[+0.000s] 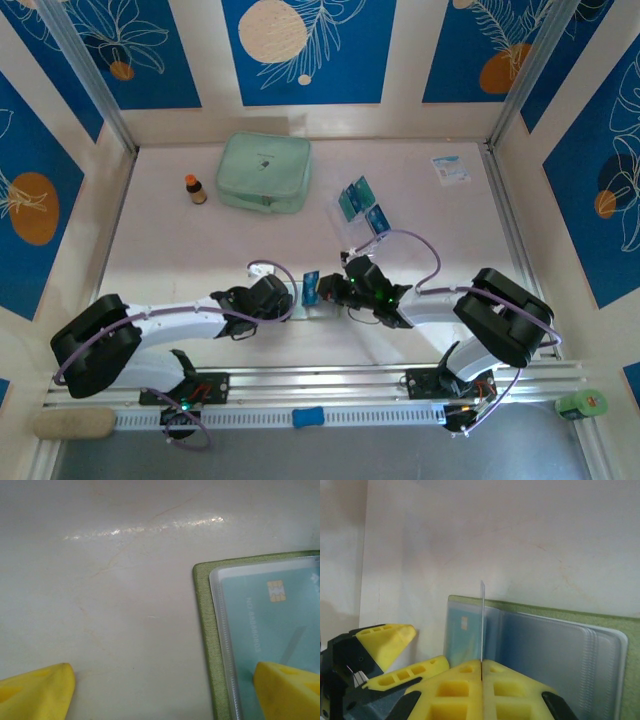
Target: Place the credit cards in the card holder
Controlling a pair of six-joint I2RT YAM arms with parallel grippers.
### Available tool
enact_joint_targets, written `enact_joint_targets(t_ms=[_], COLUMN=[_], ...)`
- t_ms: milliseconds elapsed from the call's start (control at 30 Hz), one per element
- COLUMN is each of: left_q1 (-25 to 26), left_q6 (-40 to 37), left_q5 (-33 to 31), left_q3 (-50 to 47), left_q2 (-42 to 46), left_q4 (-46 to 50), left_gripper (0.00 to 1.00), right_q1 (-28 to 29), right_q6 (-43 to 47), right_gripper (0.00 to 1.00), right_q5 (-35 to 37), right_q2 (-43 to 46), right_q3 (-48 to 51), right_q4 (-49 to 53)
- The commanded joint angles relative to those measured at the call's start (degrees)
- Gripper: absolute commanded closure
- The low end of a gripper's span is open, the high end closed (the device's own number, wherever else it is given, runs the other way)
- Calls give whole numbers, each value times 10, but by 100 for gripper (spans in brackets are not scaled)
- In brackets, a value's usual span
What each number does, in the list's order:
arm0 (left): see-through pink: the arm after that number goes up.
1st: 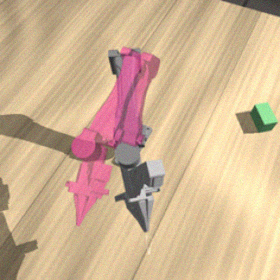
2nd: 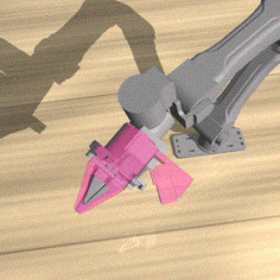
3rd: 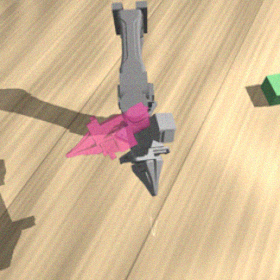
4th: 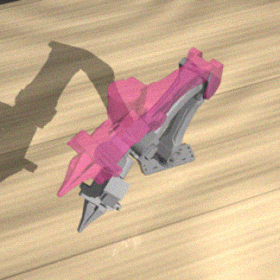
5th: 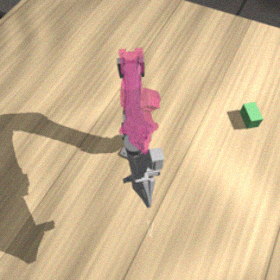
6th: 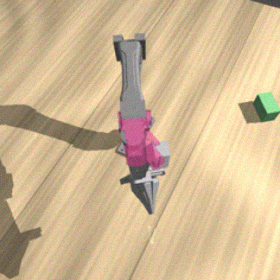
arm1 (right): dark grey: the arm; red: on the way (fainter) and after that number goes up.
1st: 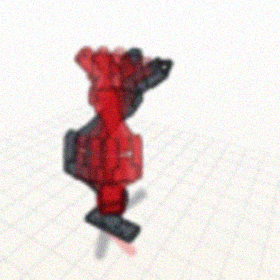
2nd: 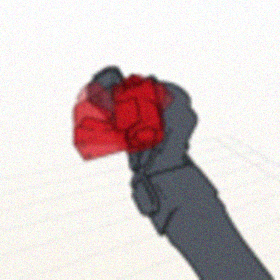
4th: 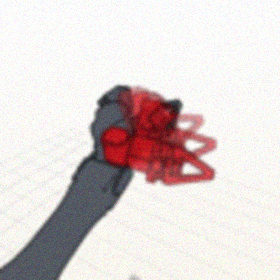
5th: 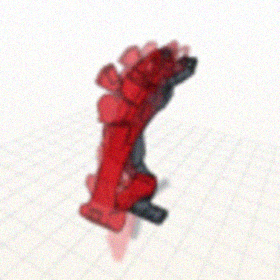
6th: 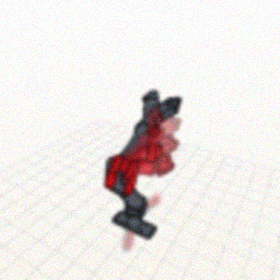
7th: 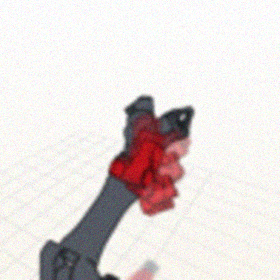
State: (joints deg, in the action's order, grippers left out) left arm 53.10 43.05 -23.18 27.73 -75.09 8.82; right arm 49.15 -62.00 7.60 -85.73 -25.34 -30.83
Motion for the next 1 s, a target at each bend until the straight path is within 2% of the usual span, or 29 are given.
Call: enact_joint_targets(t_ms=[0,967], left_q1=[-4,-5], left_q6=[3,5], left_q5=[-8,-8], left_q3=[-8,-12], left_q2=[8,8], left_q4=[9,6], left_gripper=[8,8], right_q1=[5,24], right_q6=[-12,-43], right_gripper=[100,100], right_q5=[14,26], right_q2=[4,-18], right_q3=[14,47], right_q4=[-19,-82])
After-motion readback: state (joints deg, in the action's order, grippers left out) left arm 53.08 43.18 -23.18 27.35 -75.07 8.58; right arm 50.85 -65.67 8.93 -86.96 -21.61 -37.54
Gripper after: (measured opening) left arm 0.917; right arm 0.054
